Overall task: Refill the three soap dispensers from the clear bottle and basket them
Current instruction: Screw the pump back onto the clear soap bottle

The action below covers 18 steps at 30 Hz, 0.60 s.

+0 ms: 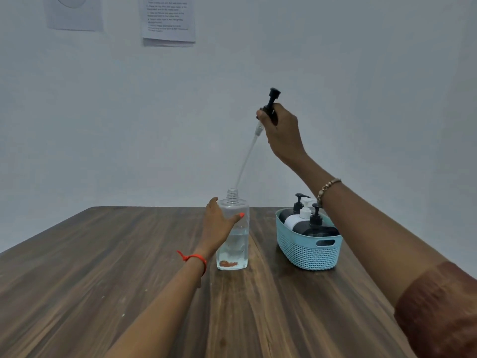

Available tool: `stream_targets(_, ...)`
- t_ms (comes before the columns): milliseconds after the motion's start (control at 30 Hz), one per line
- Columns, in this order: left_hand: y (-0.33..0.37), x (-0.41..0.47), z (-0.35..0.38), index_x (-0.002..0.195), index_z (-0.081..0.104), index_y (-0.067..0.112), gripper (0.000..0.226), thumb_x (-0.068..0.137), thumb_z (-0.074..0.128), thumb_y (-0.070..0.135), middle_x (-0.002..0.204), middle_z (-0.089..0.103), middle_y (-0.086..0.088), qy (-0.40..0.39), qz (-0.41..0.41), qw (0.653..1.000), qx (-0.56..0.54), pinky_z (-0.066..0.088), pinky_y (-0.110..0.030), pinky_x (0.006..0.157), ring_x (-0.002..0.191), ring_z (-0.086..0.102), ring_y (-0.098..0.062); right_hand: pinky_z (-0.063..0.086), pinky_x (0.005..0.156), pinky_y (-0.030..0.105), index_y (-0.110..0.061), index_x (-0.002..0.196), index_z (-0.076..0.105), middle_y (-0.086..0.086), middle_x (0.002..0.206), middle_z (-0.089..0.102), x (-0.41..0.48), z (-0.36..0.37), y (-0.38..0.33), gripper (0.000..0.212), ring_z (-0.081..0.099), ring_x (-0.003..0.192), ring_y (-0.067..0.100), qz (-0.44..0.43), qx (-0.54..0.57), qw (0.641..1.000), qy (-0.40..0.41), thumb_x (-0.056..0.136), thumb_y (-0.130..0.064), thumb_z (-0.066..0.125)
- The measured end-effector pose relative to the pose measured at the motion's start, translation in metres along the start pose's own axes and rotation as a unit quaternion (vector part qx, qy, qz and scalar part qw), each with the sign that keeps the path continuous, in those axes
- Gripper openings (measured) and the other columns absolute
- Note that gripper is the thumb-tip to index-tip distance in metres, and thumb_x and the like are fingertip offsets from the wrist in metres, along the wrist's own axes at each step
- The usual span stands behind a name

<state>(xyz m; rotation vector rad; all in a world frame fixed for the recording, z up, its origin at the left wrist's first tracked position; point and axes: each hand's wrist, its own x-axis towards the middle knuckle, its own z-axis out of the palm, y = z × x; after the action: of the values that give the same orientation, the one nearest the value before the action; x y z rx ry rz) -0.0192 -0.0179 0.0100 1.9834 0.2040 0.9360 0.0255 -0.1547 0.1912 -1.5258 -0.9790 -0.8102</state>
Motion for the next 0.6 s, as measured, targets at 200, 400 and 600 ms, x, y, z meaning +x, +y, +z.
stream_targets(200, -0.007, 0.006, 0.003, 0.117, 0.040, 0.017, 0.055, 0.077, 0.075, 0.030, 0.124, 0.052, -0.004, -0.018, -0.004, 0.999, -0.035, 0.043, -0.025, 0.079, 0.105, 0.052, -0.016, 0.035, 0.049, 0.013, 0.003, 0.095, 0.060, -0.010, 0.062, 0.044, -0.008, 0.017, 0.012, 0.021, 0.046, 0.045, -0.007, 0.023, -0.010, 0.998, -0.065, 0.093, -0.018, 0.053)
stream_targets(400, -0.012, 0.008, 0.006, 0.126, 0.034, 0.020, 0.066, 0.076, 0.075, 0.031, 0.130, 0.049, 0.001, -0.037, -0.006, 0.998, -0.055, 0.044, -0.026, 0.084, 0.105, 0.050, -0.012, 0.034, 0.047, 0.005, 0.005, 0.091, 0.067, -0.012, 0.060, 0.048, -0.039, 0.043, 0.041, 0.022, 0.046, 0.043, -0.012, 0.078, -0.056, 0.977, -0.190, 0.086, -0.017, 0.064)
stream_targets(600, -0.017, 0.007, 0.008, 0.133, 0.033, 0.014, 0.070, 0.078, 0.073, 0.030, 0.120, 0.044, 0.009, -0.031, -0.014, 0.997, -0.063, 0.043, -0.025, 0.087, 0.107, 0.048, -0.009, 0.037, 0.055, 0.015, 0.010, 0.085, 0.068, 0.020, 0.085, 0.070, -0.072, 0.062, 0.069, 0.032, 0.055, 0.064, 0.013, 0.165, -0.030, 0.962, -0.214, 0.076, -0.020, 0.074)
